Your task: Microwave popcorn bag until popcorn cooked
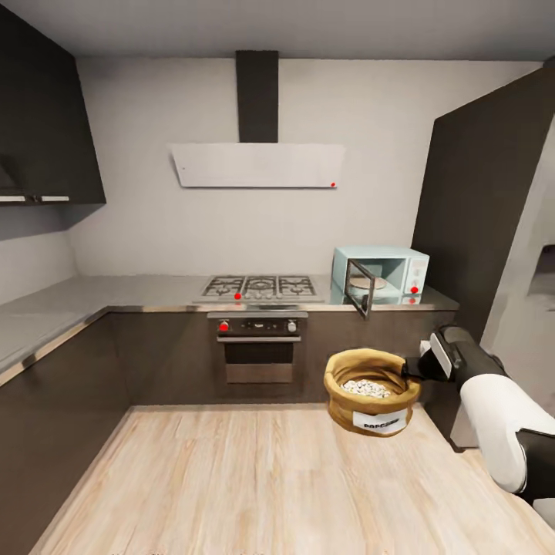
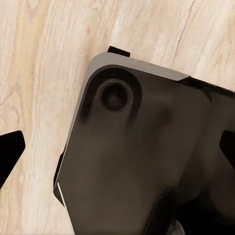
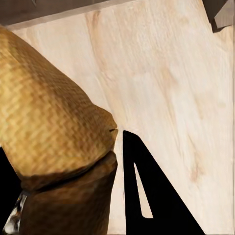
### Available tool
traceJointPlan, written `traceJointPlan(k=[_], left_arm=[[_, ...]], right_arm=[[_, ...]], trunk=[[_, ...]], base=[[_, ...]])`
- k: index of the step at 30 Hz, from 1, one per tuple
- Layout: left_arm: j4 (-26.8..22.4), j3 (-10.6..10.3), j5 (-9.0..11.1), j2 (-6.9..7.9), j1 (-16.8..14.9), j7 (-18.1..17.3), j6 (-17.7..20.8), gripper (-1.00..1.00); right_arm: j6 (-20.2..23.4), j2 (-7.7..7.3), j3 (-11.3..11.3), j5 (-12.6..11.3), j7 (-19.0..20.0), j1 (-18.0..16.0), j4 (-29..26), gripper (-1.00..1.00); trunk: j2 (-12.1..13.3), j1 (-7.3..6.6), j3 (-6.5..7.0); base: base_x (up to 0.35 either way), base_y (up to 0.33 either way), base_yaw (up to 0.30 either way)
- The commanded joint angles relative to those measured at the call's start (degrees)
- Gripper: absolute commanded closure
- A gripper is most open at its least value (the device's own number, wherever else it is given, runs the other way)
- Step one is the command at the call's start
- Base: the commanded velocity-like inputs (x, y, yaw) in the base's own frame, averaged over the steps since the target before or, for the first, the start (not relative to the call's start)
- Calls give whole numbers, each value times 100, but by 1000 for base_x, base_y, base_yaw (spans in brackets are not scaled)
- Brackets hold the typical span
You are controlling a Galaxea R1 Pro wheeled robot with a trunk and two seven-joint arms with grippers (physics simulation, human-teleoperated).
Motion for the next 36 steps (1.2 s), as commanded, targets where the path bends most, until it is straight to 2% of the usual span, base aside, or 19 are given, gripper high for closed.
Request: traceJointPlan(k=[1,7,15,33,36], left_arm=[[-3,6,20,-1,-1,13,-13,-100],[-3,5,22,-1,-1,13,-13,-100],[-3,4,27,-1,-1,13,-13,-100],[-3,4,29,-1,-1,13,-13,-100],[-3,4,29,-1,-1,13,-13,-100]], right_arm=[[19,4,-30,61,55,-7,40,100],[14,4,-32,64,51,-6,70,100],[19,4,-30,64,51,-6,71,100],[-12,13,-23,83,19,-6,85,100],[-21,13,-22,83,-1,-6,87,100]], trunk=[[-6,-3,-7],[-6,-3,-7],[-6,-3,-7],[-6,-3,-7],[-6,-3,-7]], base=[[-335,0,-290],[-296,0,-293],[-17,0,-294],[0,0,-15],[0,0,-198]])
